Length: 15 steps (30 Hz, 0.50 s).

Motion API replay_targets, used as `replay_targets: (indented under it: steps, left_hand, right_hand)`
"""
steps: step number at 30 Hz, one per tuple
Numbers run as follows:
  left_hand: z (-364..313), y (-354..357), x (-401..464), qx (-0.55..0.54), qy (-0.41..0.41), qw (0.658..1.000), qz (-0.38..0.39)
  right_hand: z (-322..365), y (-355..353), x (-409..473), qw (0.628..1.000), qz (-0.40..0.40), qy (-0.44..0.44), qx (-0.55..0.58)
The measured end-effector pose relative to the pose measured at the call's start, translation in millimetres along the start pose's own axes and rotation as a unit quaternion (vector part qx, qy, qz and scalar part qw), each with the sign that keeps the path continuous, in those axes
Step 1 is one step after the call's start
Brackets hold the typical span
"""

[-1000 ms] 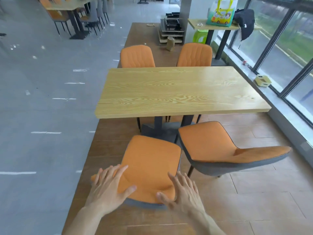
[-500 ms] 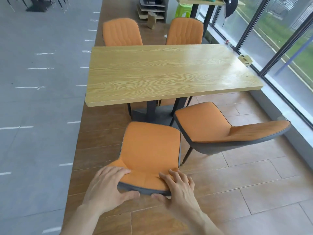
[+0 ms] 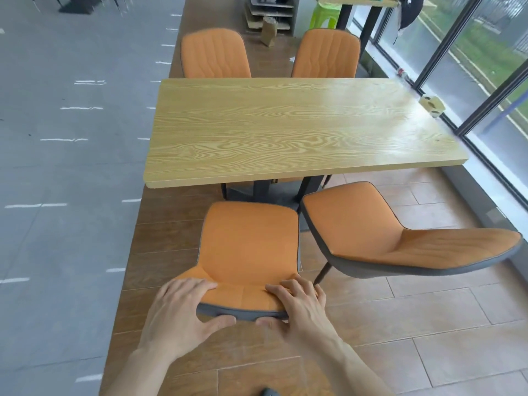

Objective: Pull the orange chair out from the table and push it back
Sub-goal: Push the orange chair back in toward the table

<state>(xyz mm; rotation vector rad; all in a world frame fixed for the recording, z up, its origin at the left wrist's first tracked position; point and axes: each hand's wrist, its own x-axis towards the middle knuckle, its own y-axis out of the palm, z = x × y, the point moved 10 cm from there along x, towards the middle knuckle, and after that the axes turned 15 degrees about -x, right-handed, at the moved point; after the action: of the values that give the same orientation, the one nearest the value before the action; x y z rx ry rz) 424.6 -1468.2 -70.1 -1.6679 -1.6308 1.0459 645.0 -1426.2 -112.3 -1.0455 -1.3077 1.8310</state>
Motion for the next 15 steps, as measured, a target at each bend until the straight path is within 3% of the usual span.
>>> replay_targets:
  steps: [8, 15]
  left_hand:
    - [6, -5, 69, 0.001, -0.025, 1.0, 0.001]
    - [21, -12, 77, 0.001, -0.038, 0.999, 0.015]
  right_hand:
    - [-23, -22, 74, 1.0, 0.0, -0.019, 0.001]
    - [-9, -22, 78, 0.999, -0.019, -0.019, 0.017]
